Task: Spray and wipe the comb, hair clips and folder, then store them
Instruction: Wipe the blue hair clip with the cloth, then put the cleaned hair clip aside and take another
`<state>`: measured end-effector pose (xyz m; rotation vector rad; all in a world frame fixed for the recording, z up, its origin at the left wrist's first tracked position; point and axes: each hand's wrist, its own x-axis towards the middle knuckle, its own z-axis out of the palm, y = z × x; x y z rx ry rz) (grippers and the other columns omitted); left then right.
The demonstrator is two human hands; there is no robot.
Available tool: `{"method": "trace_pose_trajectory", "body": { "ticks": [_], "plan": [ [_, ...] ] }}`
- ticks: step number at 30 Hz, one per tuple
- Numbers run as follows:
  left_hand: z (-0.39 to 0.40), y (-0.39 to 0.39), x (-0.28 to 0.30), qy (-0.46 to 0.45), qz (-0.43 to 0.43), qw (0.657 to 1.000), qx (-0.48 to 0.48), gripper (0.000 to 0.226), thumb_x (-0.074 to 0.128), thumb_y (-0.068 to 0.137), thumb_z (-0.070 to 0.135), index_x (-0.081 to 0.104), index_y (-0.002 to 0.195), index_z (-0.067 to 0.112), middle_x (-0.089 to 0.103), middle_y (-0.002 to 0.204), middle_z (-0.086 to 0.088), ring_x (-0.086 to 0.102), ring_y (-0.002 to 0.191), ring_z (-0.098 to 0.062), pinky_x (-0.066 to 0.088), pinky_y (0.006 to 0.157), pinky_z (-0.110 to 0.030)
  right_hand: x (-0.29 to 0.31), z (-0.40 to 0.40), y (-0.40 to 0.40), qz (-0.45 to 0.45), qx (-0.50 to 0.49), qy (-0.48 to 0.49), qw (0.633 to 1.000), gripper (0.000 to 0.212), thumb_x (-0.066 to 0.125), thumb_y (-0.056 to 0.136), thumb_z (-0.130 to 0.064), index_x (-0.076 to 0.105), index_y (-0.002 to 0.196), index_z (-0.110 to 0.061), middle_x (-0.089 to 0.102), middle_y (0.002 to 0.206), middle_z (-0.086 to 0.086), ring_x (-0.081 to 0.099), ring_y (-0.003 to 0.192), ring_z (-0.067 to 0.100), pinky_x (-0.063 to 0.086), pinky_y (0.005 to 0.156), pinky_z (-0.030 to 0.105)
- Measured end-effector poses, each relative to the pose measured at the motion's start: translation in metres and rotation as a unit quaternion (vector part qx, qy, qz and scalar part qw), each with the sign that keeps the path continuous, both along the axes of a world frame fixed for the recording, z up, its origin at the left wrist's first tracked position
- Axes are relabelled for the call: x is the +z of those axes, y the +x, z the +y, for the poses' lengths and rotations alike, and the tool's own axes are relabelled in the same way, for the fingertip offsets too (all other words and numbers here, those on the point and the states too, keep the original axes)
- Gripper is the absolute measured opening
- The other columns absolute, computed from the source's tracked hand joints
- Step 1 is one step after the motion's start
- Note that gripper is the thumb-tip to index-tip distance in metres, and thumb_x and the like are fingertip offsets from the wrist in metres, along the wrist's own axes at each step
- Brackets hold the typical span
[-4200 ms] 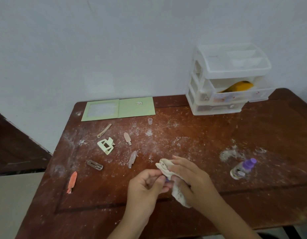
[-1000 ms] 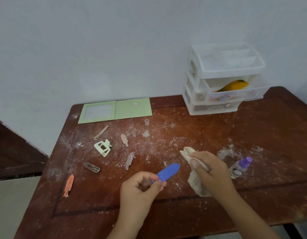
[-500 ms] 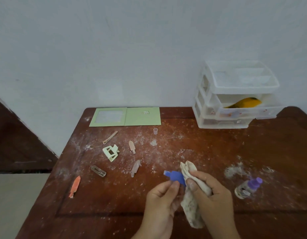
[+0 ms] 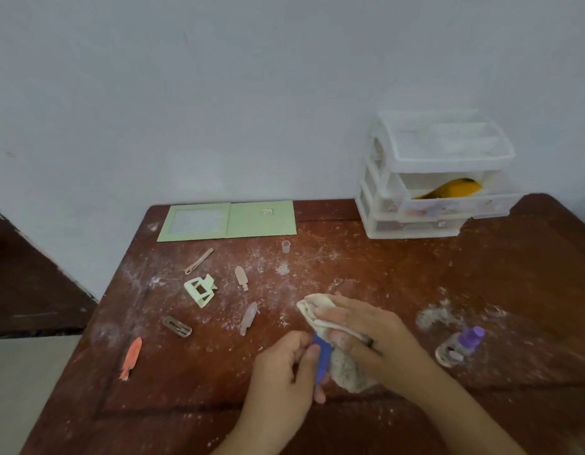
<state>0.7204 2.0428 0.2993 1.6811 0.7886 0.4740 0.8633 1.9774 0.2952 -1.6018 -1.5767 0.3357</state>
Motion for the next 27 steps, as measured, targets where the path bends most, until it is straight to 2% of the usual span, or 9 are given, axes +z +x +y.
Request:
{"method": "trace_pose_trajectory", "body": {
  "ticks": [3,5,7,10,13,17,21,24,27],
  "plan": [
    [0.002,-0.006,-0.001,0.083,0.014,0.996,-0.032,0.033,0.046,0.091,0.007,0.051,0.067,0.029,0.062,0.051,0.018,0.056,0.041,-0.001,0.040,0.047,-0.008,0.003,0.002,-0.004,-0.013,0.001,-0.124,0.992,0.035,0.042,0.085,-0.042,0.053,0.117,-0.031,0.056,0.105,-0.023,0.051,0.094,-0.012,0.041,0.079,0.007],
    [0.004,-0.009,-0.006,0.125,0.032,0.990,-0.062,0.034,0.046,0.091,0.008,0.049,0.067,0.033,0.061,0.052,0.020,0.058,0.044,0.000,0.040,0.049,-0.007,0.005,0.002,-0.004,-0.030,0.006,-0.183,0.983,0.027,0.040,0.085,-0.040,0.054,0.100,-0.022,0.057,0.086,-0.009,0.052,0.074,0.003,0.044,0.066,0.020],
    [0.005,-0.012,-0.012,0.156,0.046,0.982,-0.091,0.035,0.046,0.091,0.009,0.047,0.067,0.035,0.057,0.049,0.012,0.058,0.047,0.000,0.040,0.050,-0.007,0.003,0.001,-0.002,-0.002,0.007,-0.206,0.979,0.017,0.041,0.080,-0.041,0.049,0.082,-0.026,0.050,0.070,-0.010,0.044,0.058,0.004,0.036,0.055,0.019],
    [0.007,-0.014,-0.023,0.202,0.067,0.966,-0.149,0.031,0.043,0.091,0.019,0.042,0.067,0.039,0.051,0.052,0.015,0.056,0.051,0.002,0.038,0.053,-0.008,-0.011,-0.006,-0.003,0.046,0.004,-0.233,0.971,0.036,0.044,0.073,-0.041,0.055,0.079,-0.008,0.047,0.064,-0.004,0.039,0.053,0.007,0.031,0.050,0.018],
    [0.007,-0.011,-0.031,0.207,0.076,0.958,-0.183,0.023,0.038,0.084,0.028,0.041,0.064,0.038,0.051,0.049,0.017,0.052,0.050,0.003,0.036,0.053,-0.010,-0.021,-0.018,-0.007,0.166,-0.099,-0.181,0.964,0.048,0.052,0.067,-0.040,0.060,0.082,0.005,0.052,0.067,0.011,0.044,0.057,0.015,0.034,0.052,0.025],
    [-0.001,-0.013,-0.040,0.096,0.081,0.985,-0.121,0.034,0.047,0.091,0.010,0.049,0.063,0.030,0.058,0.047,0.016,0.050,0.038,0.000,0.038,0.050,-0.008,-0.032,-0.028,0.023,0.266,-0.334,-0.050,0.903,0.007,0.059,0.077,-0.028,0.059,0.074,-0.021,0.061,0.072,0.007,0.057,0.070,0.025,0.047,0.064,0.034],
    [0.001,-0.010,-0.045,0.011,0.105,0.992,-0.073,0.030,0.045,0.092,0.007,0.054,0.067,0.021,0.059,0.044,0.010,0.049,0.038,-0.001,0.040,0.051,-0.008,-0.049,-0.032,0.031,0.202,-0.306,-0.090,0.926,0.012,0.059,0.086,-0.014,0.058,0.085,-0.025,0.061,0.078,-0.002,0.057,0.071,0.016,0.045,0.060,0.023],
    [0.005,0.000,-0.047,-0.033,0.110,0.992,-0.052,0.027,0.044,0.093,0.008,0.056,0.070,0.016,0.061,0.045,0.009,0.050,0.039,0.000,0.041,0.050,-0.009,-0.079,-0.019,0.038,0.106,-0.293,-0.169,0.935,0.024,0.058,0.086,-0.021,0.060,0.111,-0.021,0.060,0.096,0.000,0.054,0.086,0.015,0.036,0.064,0.016],
    [0.010,0.013,-0.049,-0.084,0.099,0.992,-0.009,0.025,0.043,0.093,0.007,0.057,0.074,0.013,0.062,0.049,0.004,0.054,0.040,-0.003,0.038,0.043,-0.011,-0.109,-0.004,0.048,-0.044,-0.273,-0.298,0.913,0.045,0.049,0.090,-0.033,0.040,0.134,-0.030,0.048,0.120,0.002,0.048,0.103,0.016,0.033,0.074,0.022]
  ]
}}
